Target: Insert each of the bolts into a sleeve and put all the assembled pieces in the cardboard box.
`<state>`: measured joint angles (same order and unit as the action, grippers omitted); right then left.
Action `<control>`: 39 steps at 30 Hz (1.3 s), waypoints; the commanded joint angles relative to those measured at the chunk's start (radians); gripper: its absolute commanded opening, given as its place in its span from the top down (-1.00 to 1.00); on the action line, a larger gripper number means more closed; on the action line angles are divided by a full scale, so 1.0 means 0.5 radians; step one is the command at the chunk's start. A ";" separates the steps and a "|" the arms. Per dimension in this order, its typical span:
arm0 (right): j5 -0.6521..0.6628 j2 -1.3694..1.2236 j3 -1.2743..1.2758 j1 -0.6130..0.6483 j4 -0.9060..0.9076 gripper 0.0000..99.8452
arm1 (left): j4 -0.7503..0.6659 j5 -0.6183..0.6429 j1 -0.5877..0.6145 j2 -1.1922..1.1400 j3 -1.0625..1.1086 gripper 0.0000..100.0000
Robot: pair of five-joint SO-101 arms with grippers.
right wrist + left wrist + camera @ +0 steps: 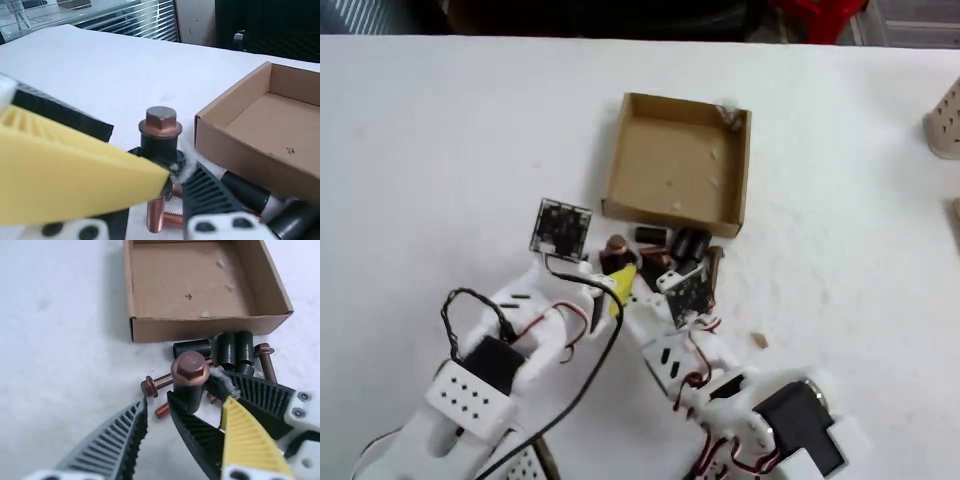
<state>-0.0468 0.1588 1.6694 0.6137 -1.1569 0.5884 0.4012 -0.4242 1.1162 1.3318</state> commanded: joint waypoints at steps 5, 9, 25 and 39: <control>-0.006 0.078 0.012 -0.020 -0.057 0.97 | 0.157 0.126 0.008 0.029 -0.402 0.50; -0.006 0.075 0.012 -0.020 -0.054 0.97 | 0.153 0.163 0.017 0.087 -0.408 0.50; -0.006 0.078 0.012 -0.152 -0.044 0.97 | 0.328 -0.175 0.591 0.944 0.006 0.95; -0.009 0.176 0.009 -0.269 0.087 0.97 | 0.203 -0.215 0.790 0.956 0.697 0.95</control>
<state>-0.0468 0.1741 1.6694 0.5017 -1.1278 0.7265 0.3076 -0.0361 1.5781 1.6387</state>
